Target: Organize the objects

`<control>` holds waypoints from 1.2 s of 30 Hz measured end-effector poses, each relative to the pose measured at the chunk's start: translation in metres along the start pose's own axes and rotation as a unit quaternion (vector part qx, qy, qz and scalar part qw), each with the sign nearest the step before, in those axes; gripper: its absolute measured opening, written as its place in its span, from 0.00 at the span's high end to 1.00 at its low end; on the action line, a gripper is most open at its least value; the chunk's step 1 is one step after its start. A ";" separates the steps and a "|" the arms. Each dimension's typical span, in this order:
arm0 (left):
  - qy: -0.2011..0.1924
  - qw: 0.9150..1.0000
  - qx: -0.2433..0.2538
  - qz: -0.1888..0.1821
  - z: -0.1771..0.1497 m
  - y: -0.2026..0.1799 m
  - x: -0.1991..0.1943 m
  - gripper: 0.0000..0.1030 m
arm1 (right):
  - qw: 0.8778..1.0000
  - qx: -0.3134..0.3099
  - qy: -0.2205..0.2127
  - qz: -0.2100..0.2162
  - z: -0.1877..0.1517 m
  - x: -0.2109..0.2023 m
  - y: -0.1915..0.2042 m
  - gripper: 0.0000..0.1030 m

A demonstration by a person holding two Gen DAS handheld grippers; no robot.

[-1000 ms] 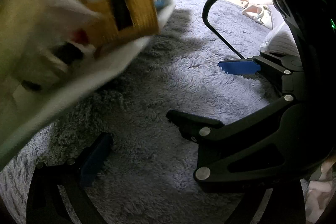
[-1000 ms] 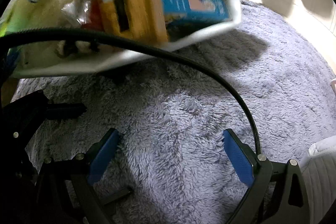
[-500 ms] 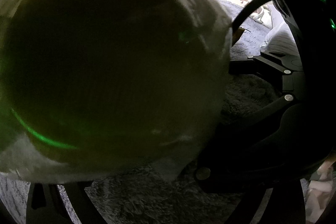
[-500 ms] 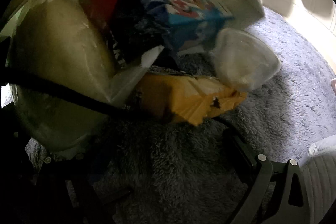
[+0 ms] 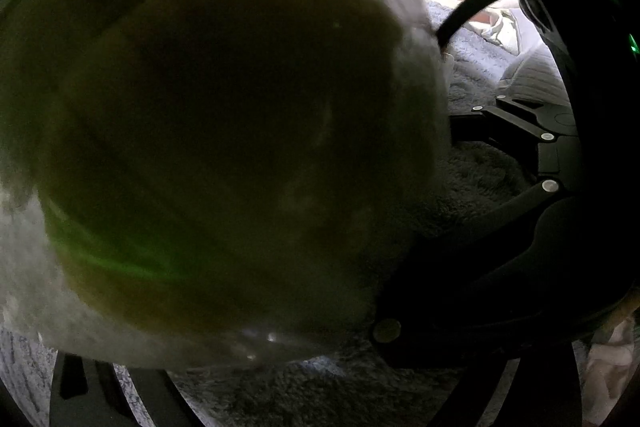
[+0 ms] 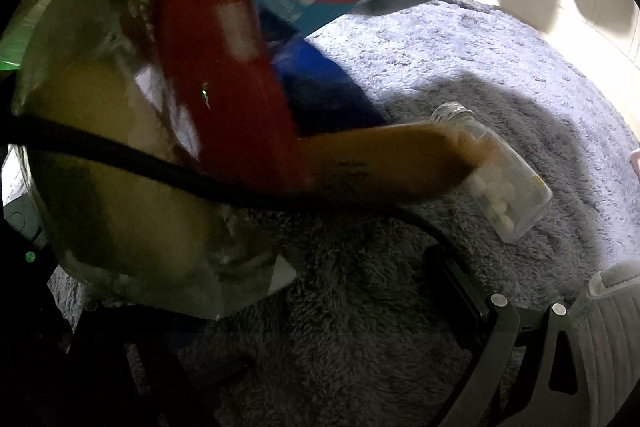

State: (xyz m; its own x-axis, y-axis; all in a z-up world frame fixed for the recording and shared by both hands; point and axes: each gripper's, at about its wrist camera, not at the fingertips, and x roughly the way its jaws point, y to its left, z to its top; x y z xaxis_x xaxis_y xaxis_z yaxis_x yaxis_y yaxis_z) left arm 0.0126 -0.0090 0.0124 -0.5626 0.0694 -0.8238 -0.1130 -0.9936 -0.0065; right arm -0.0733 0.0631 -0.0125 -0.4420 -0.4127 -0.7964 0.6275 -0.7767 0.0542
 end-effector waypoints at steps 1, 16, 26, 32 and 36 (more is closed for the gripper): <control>0.001 1.000 -0.001 -0.001 0.001 0.001 0.001 0.00 | 1.000 0.000 0.001 0.000 0.001 0.001 0.000 0.05; 0.001 1.000 -0.002 -0.002 0.011 0.015 0.007 0.00 | 1.000 -0.001 0.000 0.000 0.000 0.003 -0.002 0.05; 0.001 1.000 -0.002 -0.002 0.010 0.016 0.006 0.00 | 1.000 -0.001 0.000 0.000 -0.001 0.003 -0.001 0.05; 0.001 1.000 -0.002 -0.002 0.014 0.023 0.009 0.00 | 1.000 -0.001 0.000 0.000 -0.001 0.003 -0.001 0.05; 0.001 1.000 -0.002 -0.002 0.011 0.019 0.007 0.00 | 1.000 -0.001 0.000 -0.001 -0.001 0.003 0.000 0.05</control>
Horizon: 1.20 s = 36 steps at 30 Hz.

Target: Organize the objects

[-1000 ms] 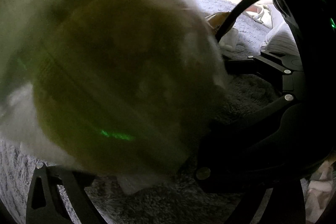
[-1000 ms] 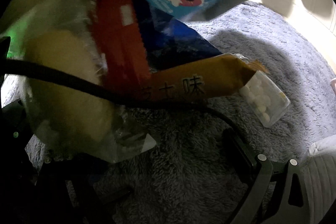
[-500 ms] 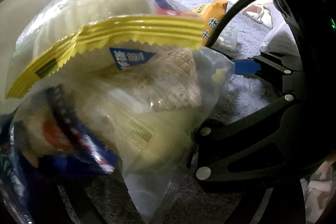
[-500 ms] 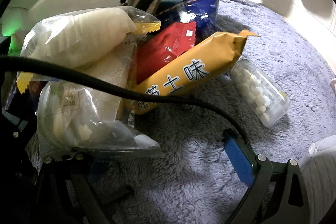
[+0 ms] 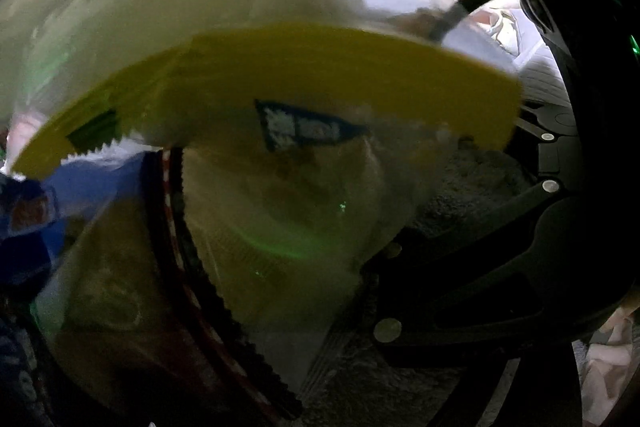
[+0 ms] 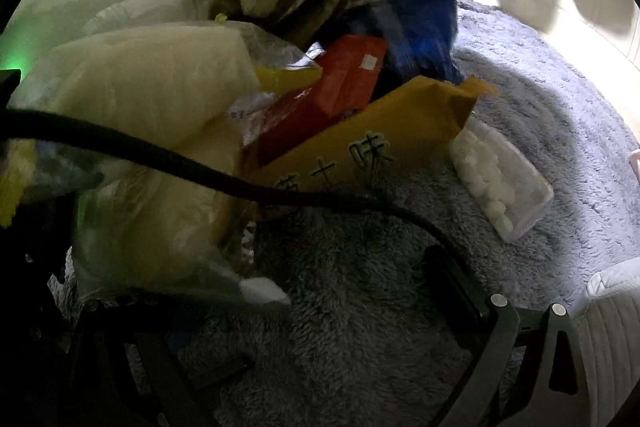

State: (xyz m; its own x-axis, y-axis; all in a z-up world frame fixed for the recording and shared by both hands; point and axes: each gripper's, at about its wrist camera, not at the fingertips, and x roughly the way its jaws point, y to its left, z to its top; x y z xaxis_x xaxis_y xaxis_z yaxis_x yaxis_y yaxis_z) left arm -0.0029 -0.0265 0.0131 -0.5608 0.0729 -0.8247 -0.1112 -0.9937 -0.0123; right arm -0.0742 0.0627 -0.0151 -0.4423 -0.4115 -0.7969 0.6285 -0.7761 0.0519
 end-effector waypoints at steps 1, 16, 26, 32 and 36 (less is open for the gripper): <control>0.000 1.000 0.000 0.000 0.001 0.002 0.001 0.00 | 1.000 0.000 0.000 0.000 0.000 0.000 0.000 0.05; 0.000 1.000 -0.001 0.000 -0.002 -0.003 -0.002 0.00 | 1.000 0.000 0.000 0.000 -0.001 0.000 0.001 0.05; 0.000 1.000 -0.001 0.000 -0.003 -0.006 -0.003 0.00 | 1.000 0.000 0.000 0.000 -0.001 -0.001 0.002 0.05; 0.000 1.000 -0.001 0.000 -0.002 -0.004 -0.002 0.00 | 1.000 0.000 0.000 0.000 -0.001 -0.001 0.002 0.05; 0.000 1.000 -0.001 0.001 -0.002 -0.005 -0.003 0.00 | 1.000 0.000 0.000 0.000 -0.001 -0.001 0.002 0.05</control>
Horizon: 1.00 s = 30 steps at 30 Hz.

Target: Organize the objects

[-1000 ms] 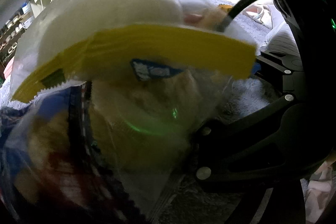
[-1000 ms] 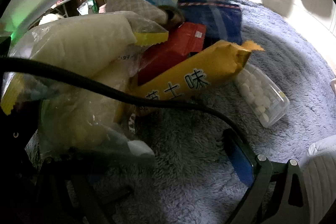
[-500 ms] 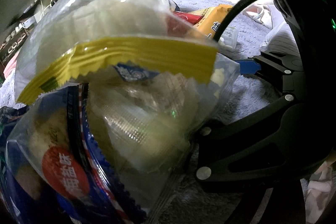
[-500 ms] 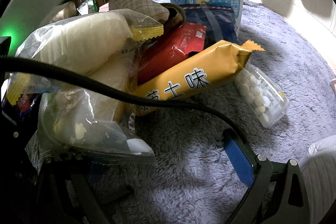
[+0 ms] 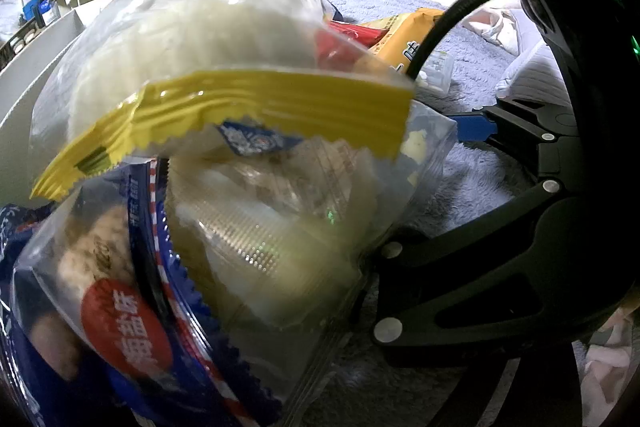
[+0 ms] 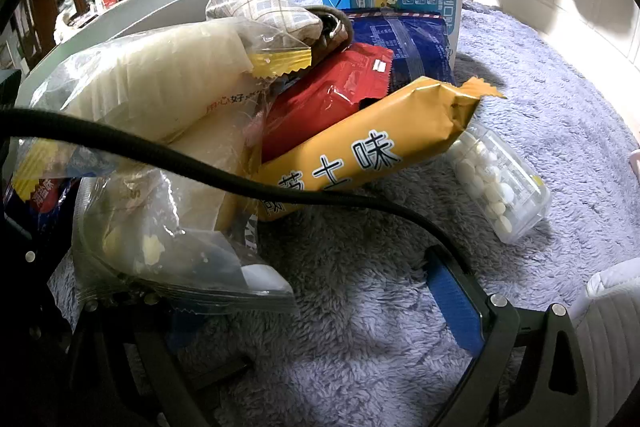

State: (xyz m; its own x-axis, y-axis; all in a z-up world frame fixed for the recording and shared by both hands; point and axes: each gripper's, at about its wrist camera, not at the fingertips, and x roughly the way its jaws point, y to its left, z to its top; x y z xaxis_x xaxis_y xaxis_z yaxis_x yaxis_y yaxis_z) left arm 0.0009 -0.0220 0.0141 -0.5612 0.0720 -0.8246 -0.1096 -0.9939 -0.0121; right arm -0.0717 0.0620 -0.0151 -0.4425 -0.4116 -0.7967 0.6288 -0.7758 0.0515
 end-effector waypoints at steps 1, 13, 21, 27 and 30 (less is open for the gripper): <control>0.000 1.000 0.000 0.000 0.000 0.000 0.000 0.00 | 1.000 0.000 0.000 0.000 0.000 0.000 0.000 0.05; 0.001 1.000 -0.001 0.000 0.004 0.004 0.003 0.00 | 0.999 -0.019 0.046 0.003 0.007 0.000 0.000 0.06; 0.001 1.000 -0.003 0.002 0.012 0.017 0.008 0.00 | 0.996 0.002 0.086 -0.006 0.008 -0.001 -0.002 0.07; 0.003 1.000 -0.008 0.006 0.021 0.025 0.014 0.00 | 0.987 0.002 0.154 -0.038 0.003 -0.037 -0.007 0.48; 0.030 0.999 -0.011 0.009 0.018 -0.007 -0.018 0.00 | 0.989 -0.016 0.134 -0.066 0.006 -0.075 -0.007 0.49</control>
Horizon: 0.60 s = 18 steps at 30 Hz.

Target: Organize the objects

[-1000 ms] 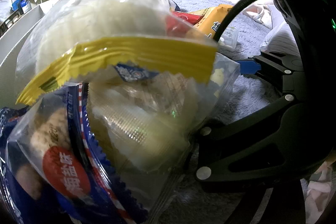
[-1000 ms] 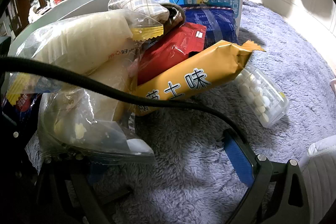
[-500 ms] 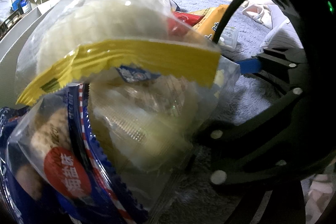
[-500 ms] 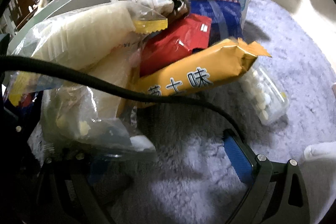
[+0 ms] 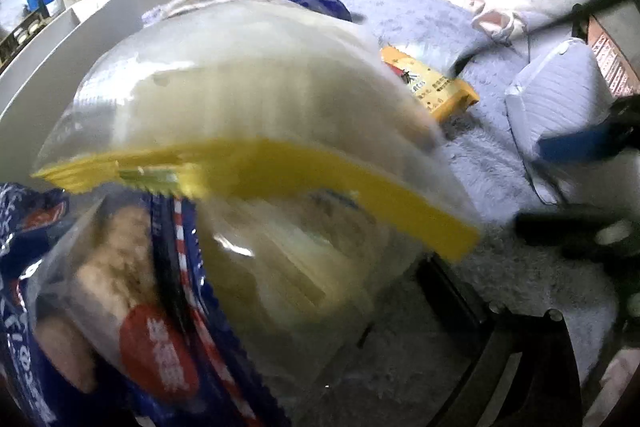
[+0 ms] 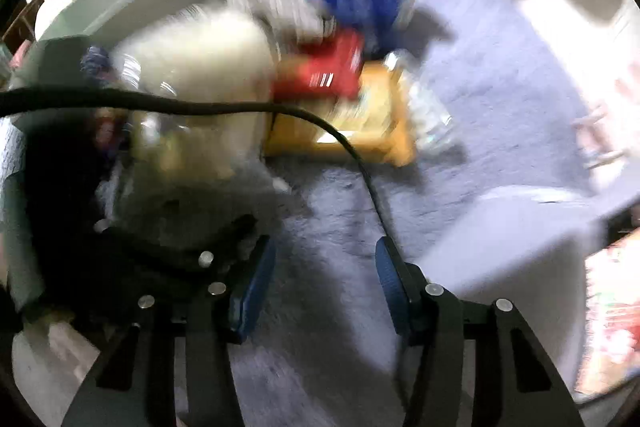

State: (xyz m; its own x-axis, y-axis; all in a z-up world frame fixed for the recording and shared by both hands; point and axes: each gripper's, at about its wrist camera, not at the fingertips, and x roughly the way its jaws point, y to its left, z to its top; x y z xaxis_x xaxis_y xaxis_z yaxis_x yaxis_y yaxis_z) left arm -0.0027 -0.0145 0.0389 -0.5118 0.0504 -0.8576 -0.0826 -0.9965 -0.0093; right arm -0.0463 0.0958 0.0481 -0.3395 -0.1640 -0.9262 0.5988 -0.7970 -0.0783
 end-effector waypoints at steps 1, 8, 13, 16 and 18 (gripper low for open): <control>0.028 1.000 0.009 -0.001 0.006 0.000 -0.001 0.03 | 1.000 0.006 -0.018 0.004 0.001 -0.011 -0.002 0.49; 0.094 0.995 0.025 0.032 0.026 0.024 -0.053 0.38 | 0.976 0.086 -0.153 0.129 0.003 -0.059 -0.015 0.48; 0.018 0.997 0.040 0.058 0.033 0.025 -0.128 0.38 | 0.963 0.152 -0.212 0.070 0.018 -0.076 -0.006 0.47; -0.032 0.998 0.039 0.048 0.035 -0.003 -0.141 0.38 | 0.960 0.154 -0.219 0.079 0.026 -0.088 0.015 0.47; -0.040 0.999 0.030 0.016 0.035 0.015 -0.146 0.38 | 0.956 0.168 -0.212 0.110 0.038 -0.100 0.024 0.47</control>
State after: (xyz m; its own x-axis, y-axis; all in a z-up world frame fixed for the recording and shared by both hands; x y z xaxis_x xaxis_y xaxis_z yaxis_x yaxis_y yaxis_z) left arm 0.0412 -0.0343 0.1821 -0.5818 0.0261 -0.8129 -0.1142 -0.9922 0.0499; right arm -0.0256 0.0713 0.1533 -0.5385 -0.5137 -0.6679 0.4471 -0.8461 0.2903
